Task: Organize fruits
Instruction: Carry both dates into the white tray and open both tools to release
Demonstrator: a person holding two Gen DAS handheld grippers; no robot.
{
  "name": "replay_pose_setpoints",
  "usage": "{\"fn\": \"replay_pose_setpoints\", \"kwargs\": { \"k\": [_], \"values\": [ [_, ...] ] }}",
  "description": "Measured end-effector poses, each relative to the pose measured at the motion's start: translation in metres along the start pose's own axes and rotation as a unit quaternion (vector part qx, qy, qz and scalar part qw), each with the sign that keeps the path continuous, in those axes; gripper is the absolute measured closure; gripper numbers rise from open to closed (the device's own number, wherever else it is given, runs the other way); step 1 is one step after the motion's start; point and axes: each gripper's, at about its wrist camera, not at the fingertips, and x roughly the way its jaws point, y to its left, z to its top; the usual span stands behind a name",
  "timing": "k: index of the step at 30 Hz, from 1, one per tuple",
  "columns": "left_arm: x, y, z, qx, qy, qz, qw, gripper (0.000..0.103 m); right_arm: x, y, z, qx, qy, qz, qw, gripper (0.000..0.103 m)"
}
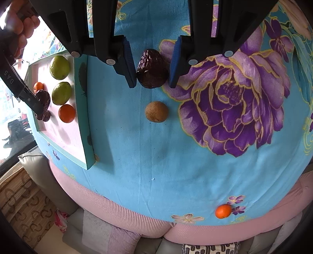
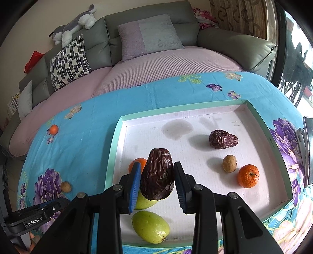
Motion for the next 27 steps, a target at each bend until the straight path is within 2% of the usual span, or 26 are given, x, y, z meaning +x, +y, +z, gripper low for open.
{"fn": "replay_pose_setpoints", "kwargs": {
  "k": [3,11,14,18,27],
  "values": [
    [0.007,-0.002,0.000,0.006,0.009,0.014,0.9998,0.065,0.000,-0.001,0.000,0.001,0.000,-0.001,1.000,0.068],
    [0.008,-0.004,0.001,0.010,0.005,0.016,0.9998,0.066,0.001,0.000,-0.001,0.000,0.001,0.000,1.000,0.068],
    [0.005,-0.007,0.005,0.010,-0.016,0.016,0.9997,0.067,0.001,-0.001,0.000,0.002,0.001,-0.001,1.000,0.068],
    [-0.010,-0.005,0.011,-0.004,-0.050,-0.006,0.9987,0.067,-0.005,-0.003,0.001,0.005,-0.007,-0.004,1.000,0.068],
    [-0.024,-0.007,0.025,-0.003,-0.083,-0.013,0.9964,0.067,-0.015,-0.025,0.023,0.044,-0.022,-0.040,0.998,0.068]
  ]
}}
